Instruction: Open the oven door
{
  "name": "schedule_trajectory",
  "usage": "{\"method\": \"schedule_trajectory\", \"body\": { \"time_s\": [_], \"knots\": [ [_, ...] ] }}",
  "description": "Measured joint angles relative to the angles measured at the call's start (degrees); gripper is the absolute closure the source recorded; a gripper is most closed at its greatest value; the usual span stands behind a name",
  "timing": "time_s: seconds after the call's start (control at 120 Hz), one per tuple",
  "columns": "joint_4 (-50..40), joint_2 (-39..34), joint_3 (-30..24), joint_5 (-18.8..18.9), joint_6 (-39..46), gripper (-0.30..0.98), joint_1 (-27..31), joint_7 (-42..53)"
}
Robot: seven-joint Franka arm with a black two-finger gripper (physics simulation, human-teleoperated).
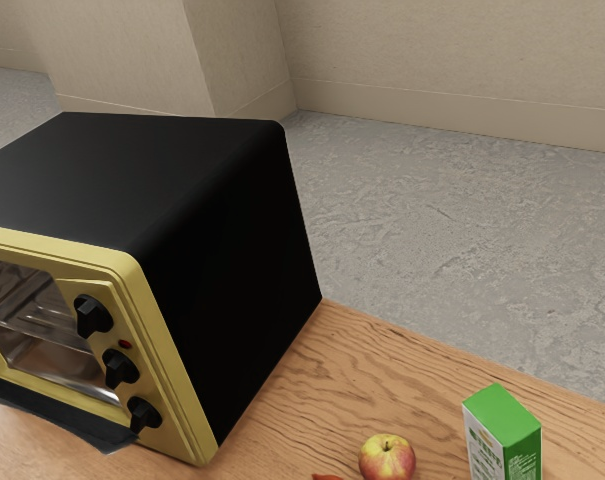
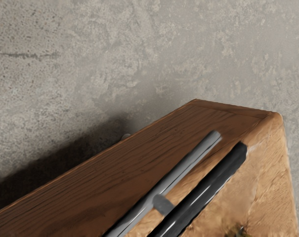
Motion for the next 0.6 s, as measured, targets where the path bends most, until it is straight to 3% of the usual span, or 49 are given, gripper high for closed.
{"method": "schedule_trajectory", "body": {
  "time_s": [0.083,0.158,0.2,0.242,0.283,0.358,0.425,0.6],
  "knots": [
    [25.78,13.11,-18.97,-6.18,-5.54,0.00,-18.44,-2.00],
    [50.19,32.43,-32.06,-10.79,-10.19,0.01,-36.83,-5.60],
    [60.75,46.37,-33.89,-10.75,-12.06,0.01,-50.02,-8.28],
    [68.94,59.53,-30.44,-7.24,-13.56,0.01,-66.47,-11.21],
    [73.54,68.31,-27.99,-4.20,-14.63,0.00,-75.38,-13.98],
    [76.48,78.76,-23.08,-0.71,-15.00,0.00,-83.64,-18.44],
    [76.48,83.75,-19.89,0.57,-14.31,0.00,-87.24,-21.95],
    [68.94,86.73,-14.65,-2.64,-10.34,0.00,-84.00,-27.80]
  ]
}}
